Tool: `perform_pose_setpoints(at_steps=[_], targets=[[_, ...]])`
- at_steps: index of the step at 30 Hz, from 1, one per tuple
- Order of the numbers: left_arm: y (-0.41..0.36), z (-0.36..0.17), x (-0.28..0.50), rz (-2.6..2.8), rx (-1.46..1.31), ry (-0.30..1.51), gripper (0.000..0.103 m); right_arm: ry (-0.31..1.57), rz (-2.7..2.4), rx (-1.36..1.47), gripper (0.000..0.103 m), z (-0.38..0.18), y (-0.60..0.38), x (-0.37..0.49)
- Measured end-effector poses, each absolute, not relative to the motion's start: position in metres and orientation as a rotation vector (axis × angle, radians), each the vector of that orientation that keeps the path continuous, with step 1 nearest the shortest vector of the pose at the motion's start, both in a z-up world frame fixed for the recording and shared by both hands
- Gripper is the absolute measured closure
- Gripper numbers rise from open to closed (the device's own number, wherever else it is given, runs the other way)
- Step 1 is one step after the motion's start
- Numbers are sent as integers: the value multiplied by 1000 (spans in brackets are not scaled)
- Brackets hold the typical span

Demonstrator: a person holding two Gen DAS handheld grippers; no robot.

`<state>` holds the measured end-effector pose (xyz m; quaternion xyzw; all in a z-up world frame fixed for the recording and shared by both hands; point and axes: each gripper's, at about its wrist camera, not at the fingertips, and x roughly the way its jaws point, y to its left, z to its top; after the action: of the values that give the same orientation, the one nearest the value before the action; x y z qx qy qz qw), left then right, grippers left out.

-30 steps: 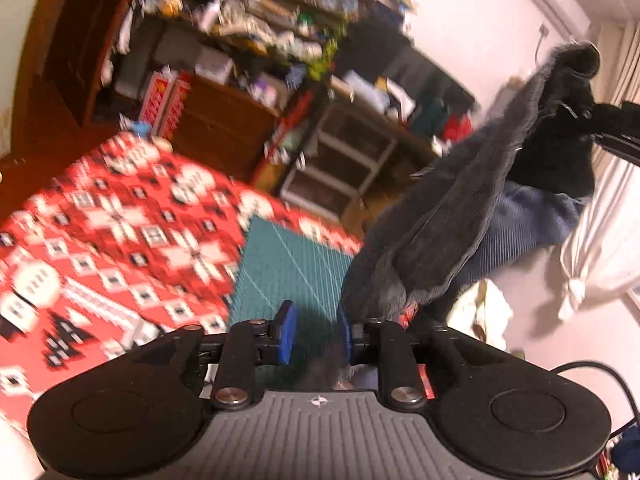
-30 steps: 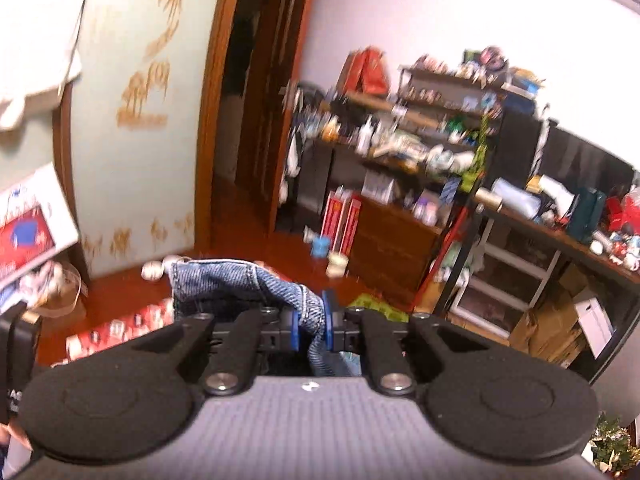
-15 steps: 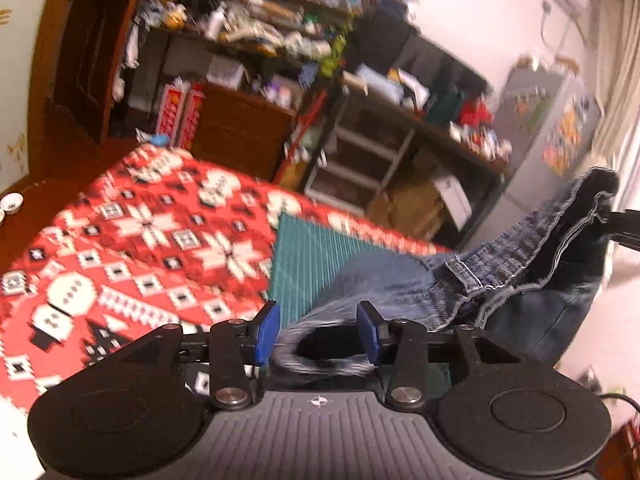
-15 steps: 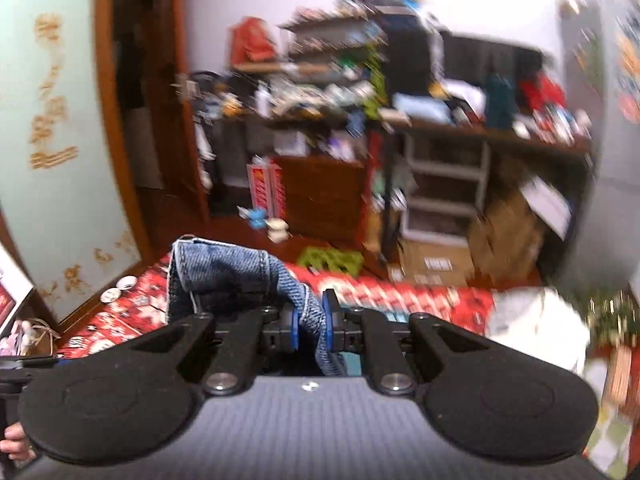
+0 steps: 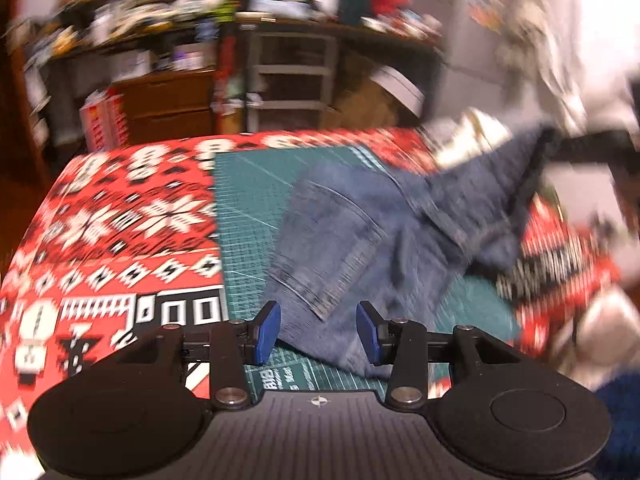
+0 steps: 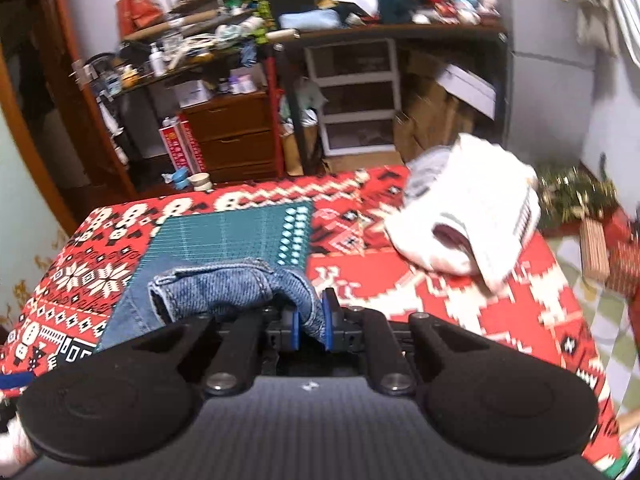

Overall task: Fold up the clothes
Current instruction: 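Carry the shorts over the green mat and shake them out with both grippers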

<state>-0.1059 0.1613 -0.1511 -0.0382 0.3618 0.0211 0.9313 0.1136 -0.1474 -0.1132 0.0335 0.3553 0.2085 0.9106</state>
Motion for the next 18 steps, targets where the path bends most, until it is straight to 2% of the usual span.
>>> perform_pose_setpoints(at_steps=[2, 7, 18], targets=[[149, -157, -102, -10, 11, 767, 62, 746, 423, 84, 91, -123, -154, 115], [116, -184, -88, -138, 294, 825, 73, 774, 414, 104, 91, -139, -165, 109], [87, -218, -92, -298, 838, 830, 74, 794, 417, 126, 91, -150, -176, 95]])
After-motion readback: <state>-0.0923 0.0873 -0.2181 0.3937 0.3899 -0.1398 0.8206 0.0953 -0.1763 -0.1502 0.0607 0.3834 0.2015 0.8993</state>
